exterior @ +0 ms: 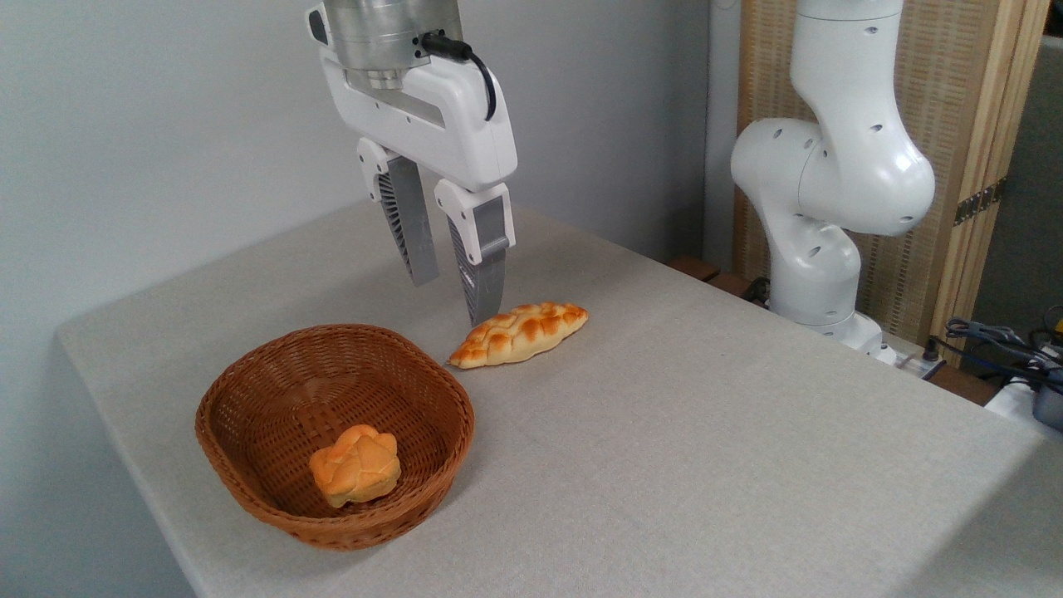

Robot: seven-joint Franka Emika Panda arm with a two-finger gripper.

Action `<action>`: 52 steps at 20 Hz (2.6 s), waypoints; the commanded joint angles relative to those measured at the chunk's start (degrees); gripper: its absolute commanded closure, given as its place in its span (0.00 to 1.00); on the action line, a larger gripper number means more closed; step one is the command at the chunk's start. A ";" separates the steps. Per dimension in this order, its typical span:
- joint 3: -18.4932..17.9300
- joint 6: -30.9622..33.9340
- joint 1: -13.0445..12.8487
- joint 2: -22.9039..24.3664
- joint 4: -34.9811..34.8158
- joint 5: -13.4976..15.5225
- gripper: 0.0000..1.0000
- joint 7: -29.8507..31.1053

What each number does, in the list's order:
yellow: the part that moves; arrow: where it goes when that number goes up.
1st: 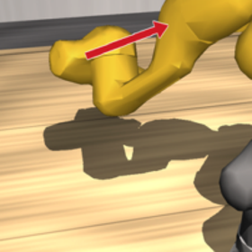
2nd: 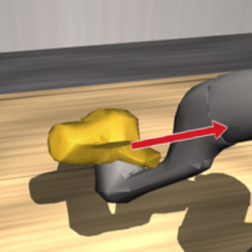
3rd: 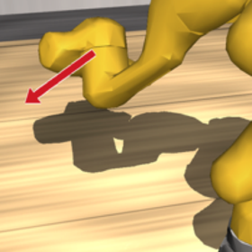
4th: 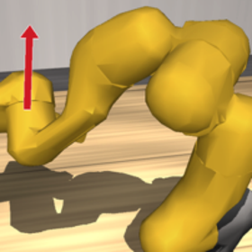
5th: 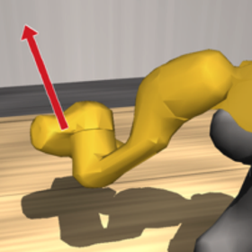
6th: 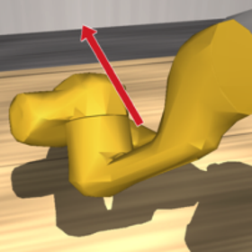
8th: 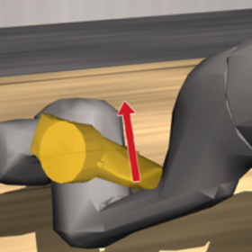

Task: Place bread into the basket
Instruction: 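Lower the open gripper down onto the middle of the glazed bread roll, then close the gripper around the middle of the glazed roll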

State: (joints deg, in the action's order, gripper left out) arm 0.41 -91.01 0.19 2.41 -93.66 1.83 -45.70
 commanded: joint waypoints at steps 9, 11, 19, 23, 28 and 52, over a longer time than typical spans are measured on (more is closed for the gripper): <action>-0.85 0.57 -0.63 2.41 -2.56 0.89 0.00 -0.97; -0.85 0.31 -0.63 6.45 -8.26 1.85 0.00 -2.20; 4.50 -5.31 -3.62 14.81 -26.56 5.90 0.00 -2.73; 10.56 -9.87 -4.06 14.82 -33.15 5.90 0.00 -2.73; 14.09 -15.42 -3.97 14.29 -39.05 5.90 0.00 -2.82; 15.49 -20.35 -3.97 11.92 -43.10 10.21 0.84 -4.93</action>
State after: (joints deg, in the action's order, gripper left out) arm 15.77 -109.78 -3.96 14.88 -136.01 11.22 -49.32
